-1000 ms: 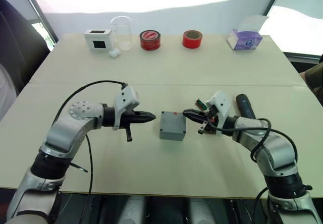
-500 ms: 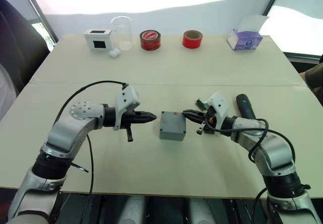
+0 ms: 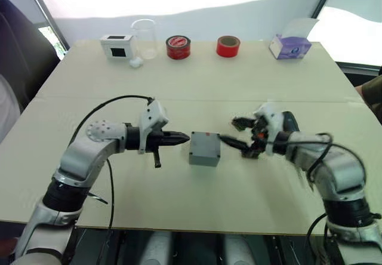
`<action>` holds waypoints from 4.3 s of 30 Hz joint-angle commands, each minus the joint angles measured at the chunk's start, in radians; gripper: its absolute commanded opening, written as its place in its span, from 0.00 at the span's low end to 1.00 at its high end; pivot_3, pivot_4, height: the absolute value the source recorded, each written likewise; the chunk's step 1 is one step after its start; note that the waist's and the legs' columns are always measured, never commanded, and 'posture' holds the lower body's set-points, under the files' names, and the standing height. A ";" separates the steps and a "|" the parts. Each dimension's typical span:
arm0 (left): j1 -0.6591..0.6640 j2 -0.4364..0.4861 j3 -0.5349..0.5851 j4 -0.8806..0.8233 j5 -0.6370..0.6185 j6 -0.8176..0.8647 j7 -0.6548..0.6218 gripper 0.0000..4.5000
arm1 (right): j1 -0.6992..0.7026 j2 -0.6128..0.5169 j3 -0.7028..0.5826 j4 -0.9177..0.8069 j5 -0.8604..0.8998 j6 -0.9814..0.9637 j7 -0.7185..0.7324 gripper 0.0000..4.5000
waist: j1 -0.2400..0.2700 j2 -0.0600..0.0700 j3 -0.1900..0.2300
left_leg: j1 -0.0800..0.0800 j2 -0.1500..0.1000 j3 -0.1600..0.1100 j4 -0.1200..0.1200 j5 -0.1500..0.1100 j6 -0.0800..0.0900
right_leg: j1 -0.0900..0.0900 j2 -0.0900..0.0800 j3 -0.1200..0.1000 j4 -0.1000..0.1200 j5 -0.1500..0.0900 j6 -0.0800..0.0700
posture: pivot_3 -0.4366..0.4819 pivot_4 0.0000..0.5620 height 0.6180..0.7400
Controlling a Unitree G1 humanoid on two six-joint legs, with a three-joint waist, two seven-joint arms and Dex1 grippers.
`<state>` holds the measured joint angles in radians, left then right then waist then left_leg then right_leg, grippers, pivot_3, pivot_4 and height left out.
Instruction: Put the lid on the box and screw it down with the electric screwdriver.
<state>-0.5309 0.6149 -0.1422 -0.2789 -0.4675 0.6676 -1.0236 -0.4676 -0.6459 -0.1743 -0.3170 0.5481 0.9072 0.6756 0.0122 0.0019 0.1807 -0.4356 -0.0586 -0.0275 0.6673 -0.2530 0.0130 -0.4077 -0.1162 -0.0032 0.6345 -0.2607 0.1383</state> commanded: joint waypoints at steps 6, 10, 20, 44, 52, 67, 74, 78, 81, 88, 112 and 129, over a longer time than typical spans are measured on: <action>-0.015 -0.023 -0.047 -0.143 -0.024 -0.040 -0.024 0.00 | -0.160 -0.397 -0.039 0.181 0.062 0.399 0.057 0.99 | 0.000 0.002 0.001 | 0.000 -0.001 0.001 0.000 -0.002 0.003 | 0.001 -0.002 0.000 -0.001 0.000 0.000 | 0.48 0.27 1.00; -0.016 -0.048 -0.093 -0.162 -0.008 -0.057 -0.026 0.00 | -0.229 -0.515 0.116 0.297 0.038 0.549 0.085 0.99 | -0.007 0.001 0.000 | 0.000 0.000 0.002 -0.001 -0.002 0.004 | 0.000 -0.002 0.001 -0.001 0.000 0.000 | 0.48 0.27 1.00; -0.023 -0.062 -0.134 -0.161 0.022 -0.091 -0.024 0.00 | -0.438 -0.545 0.507 0.642 -0.087 0.497 0.306 0.99 | -0.011 0.002 0.000 | 0.000 0.001 0.004 -0.001 -0.002 0.005 | 0.000 -0.001 0.001 -0.002 0.000 0.000 | 0.48 0.27 1.00; 0.033 -0.030 -0.072 -0.165 0.019 -0.039 0.085 0.00 | -0.572 -0.390 0.811 1.008 -0.446 0.226 0.717 0.84 | -0.005 0.002 0.000 | 0.000 0.000 0.004 0.000 0.000 0.001 | 0.000 -0.001 0.001 -0.002 0.000 0.000 | 0.48 0.27 1.00; 0.038 -0.006 -0.054 -0.164 0.019 -0.036 0.097 0.00 | -0.540 -0.392 0.827 0.984 -0.529 0.201 0.764 0.41 | -0.001 0.002 0.000 | 0.000 0.000 0.003 0.000 0.001 0.000 | 0.000 0.000 0.001 -0.002 0.000 0.000 | 0.48 0.27 1.00; -0.021 0.032 -0.044 -0.003 0.064 -0.115 0.033 0.00 | -0.653 -0.126 -0.119 0.719 -0.171 -0.027 0.279 0.41 | -0.026 0.004 0.002 | -0.001 0.001 0.003 -0.005 0.002 -0.003 | -0.004 0.000 0.001 -0.002 0.000 -0.001 | 0.48 0.27 1.00; -0.055 0.032 -0.067 0.061 0.076 -0.122 -0.012 0.00 | -0.324 0.227 -0.354 0.025 0.196 0.265 0.014 0.41 | -0.002 0.004 0.001 | -0.006 0.000 0.000 0.000 0.004 -0.005 | -0.008 0.000 0.001 0.007 -0.001 -0.001 | 0.48 0.27 1.00; -0.080 0.013 -0.090 0.094 0.097 -0.136 -0.027 0.00 | -0.180 0.304 -0.281 -0.119 0.206 0.188 -0.061 0.41 | 0.003 0.003 0.001 | -0.006 -0.004 0.000 0.002 0.004 -0.001 | -0.008 -0.003 0.001 0.011 0.000 -0.001 | 0.48 0.27 1.00; -0.104 -0.018 -0.113 0.126 0.120 -0.153 -0.034 0.00 | -0.099 0.331 -0.215 -0.156 0.170 0.091 -0.087 0.41 | -0.003 0.003 0.001 | -0.006 -0.004 0.000 0.002 0.004 0.000 | -0.009 -0.003 0.001 0.013 0.000 -0.001 | 0.48 0.27 1.00; -0.153 -0.084 -0.207 0.243 0.234 -0.237 -0.040 0.00 | -0.041 0.341 -0.107 -0.129 0.108 -0.080 -0.126 0.41 | -0.024 0.003 0.001 | -0.006 -0.003 0.001 0.000 0.005 -0.002 | -0.010 -0.002 0.002 0.013 -0.001 -0.001 | 0.48 0.27 1.00; -0.114 -0.105 -0.205 0.265 0.277 -0.262 -0.050 0.00 | 0.029 0.292 0.040 -0.033 -0.016 -0.320 -0.147 0.41 | -0.024 0.003 0.001 | -0.005 -0.002 0.001 0.000 0.005 -0.002 | -0.010 -0.001 0.002 0.013 -0.001 -0.001 | 0.48 0.27 1.00; -0.090 -0.108 -0.207 0.270 0.294 -0.258 -0.053 0.00 | 0.167 0.136 0.268 -0.014 -0.199 -0.407 -0.056 0.41 | -0.025 -0.003 -0.008 | 0.026 -0.001 0.001 -0.006 0.000 0.006 | 0.019 -0.001 0.001 0.007 -0.006 -0.003 | 0.48 0.27 1.00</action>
<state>-0.6319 0.5020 -0.3461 -0.0095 -0.1830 0.4059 -1.0705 -0.3476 -0.4916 0.0218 -0.3997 0.4158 0.4729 0.6069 -0.0124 -0.0012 0.1731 -0.4098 -0.0598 -0.0263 0.6616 -0.2528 0.0189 -0.3890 -0.1175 -0.0019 0.6412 -0.2667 0.1348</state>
